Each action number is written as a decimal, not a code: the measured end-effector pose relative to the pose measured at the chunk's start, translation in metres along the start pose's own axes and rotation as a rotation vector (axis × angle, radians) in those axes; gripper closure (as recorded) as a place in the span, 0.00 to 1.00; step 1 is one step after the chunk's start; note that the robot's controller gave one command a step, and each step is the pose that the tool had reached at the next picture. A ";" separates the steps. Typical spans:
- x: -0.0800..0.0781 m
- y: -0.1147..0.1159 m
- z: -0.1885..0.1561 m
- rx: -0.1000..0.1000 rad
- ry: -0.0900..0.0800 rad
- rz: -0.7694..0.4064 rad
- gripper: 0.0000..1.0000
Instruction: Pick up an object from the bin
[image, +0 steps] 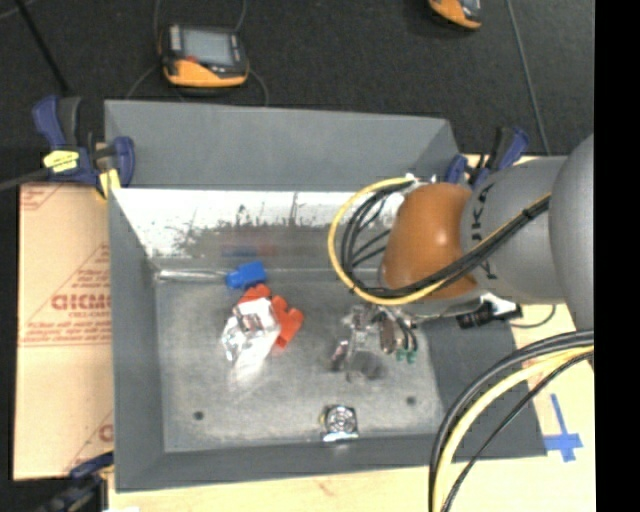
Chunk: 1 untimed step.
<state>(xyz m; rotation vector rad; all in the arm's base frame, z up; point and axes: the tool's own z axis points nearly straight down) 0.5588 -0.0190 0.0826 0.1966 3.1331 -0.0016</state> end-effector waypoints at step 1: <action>-0.012 0.011 -0.136 -0.003 -0.010 -0.010 1.00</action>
Offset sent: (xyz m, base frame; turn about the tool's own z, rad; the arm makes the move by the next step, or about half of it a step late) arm 0.0099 0.0103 0.1300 -0.0059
